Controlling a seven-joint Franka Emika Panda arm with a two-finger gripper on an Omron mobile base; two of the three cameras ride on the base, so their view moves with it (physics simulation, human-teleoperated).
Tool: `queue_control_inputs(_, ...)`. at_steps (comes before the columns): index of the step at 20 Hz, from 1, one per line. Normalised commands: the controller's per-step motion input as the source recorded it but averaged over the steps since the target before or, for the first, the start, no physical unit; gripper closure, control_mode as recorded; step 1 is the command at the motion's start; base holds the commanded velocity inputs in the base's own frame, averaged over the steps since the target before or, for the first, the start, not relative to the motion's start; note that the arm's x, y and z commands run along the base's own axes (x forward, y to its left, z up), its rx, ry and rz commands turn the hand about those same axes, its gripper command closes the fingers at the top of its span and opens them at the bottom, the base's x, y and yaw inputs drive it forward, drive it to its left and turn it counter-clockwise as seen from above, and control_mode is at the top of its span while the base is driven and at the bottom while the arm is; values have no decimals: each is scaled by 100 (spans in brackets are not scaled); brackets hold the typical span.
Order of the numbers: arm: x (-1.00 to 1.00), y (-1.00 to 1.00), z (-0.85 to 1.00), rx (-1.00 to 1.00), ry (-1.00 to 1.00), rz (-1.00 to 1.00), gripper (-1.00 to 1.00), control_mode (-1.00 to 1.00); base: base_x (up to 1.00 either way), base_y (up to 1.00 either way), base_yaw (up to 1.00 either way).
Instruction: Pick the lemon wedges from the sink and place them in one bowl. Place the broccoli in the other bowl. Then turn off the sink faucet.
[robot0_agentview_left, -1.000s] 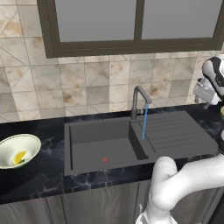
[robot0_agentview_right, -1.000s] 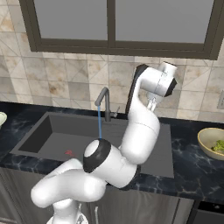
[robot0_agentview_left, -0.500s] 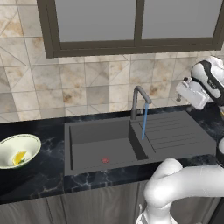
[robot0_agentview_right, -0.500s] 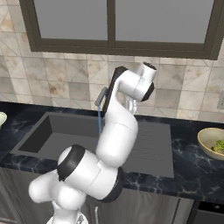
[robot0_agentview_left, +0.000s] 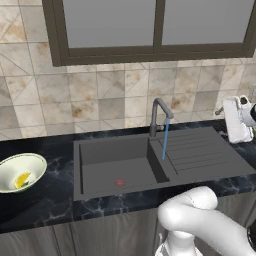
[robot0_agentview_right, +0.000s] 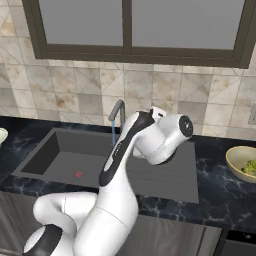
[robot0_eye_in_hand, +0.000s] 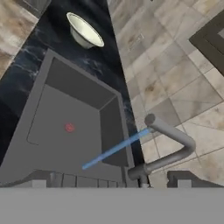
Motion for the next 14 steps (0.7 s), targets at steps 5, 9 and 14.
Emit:
queue_control_inputs(5,-44,28,-1,36,-29,-29,-100,-100,0,0,0)
queue_control_inputs(9,15,11,-21,26,-2,-21,-100,-100,0,0,0)
queue_control_inputs(14,47,0,-3,1,10,-5,-100,-100,0,0,0)
